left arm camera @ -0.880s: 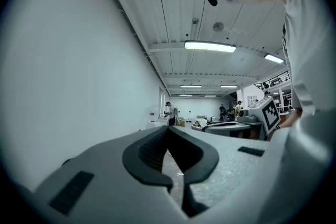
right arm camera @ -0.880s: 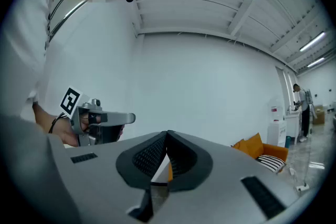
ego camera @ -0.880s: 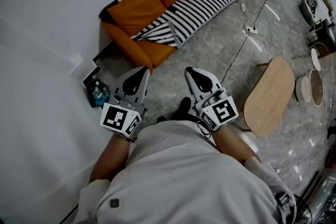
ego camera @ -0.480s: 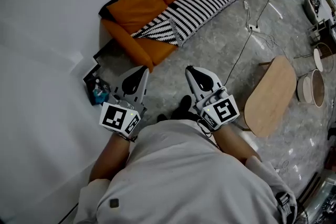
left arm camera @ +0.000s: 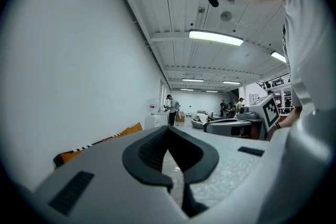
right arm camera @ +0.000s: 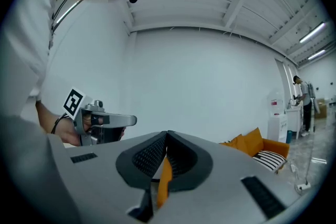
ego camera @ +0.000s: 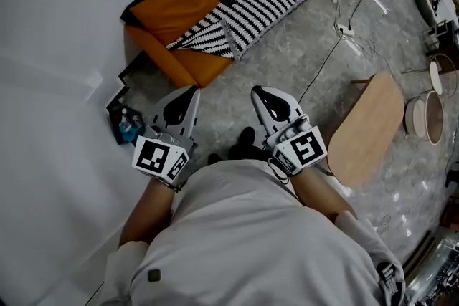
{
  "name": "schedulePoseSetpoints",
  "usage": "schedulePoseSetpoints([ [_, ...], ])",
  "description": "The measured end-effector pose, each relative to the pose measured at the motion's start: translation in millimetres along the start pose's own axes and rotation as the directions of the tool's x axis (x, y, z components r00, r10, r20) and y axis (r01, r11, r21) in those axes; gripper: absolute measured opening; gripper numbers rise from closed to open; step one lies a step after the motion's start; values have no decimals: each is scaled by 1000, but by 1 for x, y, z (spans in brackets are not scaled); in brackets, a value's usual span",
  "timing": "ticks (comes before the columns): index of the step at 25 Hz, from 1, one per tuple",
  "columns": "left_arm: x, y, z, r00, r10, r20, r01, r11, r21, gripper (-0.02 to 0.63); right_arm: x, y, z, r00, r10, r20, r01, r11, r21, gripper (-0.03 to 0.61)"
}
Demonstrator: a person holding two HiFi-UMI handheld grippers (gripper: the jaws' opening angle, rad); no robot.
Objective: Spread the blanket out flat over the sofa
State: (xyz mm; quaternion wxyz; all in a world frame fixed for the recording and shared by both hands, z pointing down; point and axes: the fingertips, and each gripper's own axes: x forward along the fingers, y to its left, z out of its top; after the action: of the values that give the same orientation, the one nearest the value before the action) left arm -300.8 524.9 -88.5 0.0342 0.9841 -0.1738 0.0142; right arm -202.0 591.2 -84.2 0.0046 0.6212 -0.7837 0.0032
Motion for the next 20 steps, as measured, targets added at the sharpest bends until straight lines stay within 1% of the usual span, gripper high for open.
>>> schedulePoseSetpoints([
  [6, 58, 2, -5, 999, 31, -18, -31, 999, -7, 9, -2, -72, -2, 1000, -1, -3, 1, 1000, 19, 26],
  [9, 80, 0, -5, 999, 44, -26, -44, 999, 1, 9, -5, -100, -2, 1000, -1, -8, 1, 1000, 27, 26],
  [15, 114, 6, -9, 997, 57, -51, -57, 998, -4, 9, 6, -134, -6, 1000, 20, -21, -19, 999, 44, 26],
  [20, 136, 33, -17, 996, 63, -60, -65, 998, -26, 9, 34, -155, -18, 999, 20, -39, -17, 998, 63, 26],
])
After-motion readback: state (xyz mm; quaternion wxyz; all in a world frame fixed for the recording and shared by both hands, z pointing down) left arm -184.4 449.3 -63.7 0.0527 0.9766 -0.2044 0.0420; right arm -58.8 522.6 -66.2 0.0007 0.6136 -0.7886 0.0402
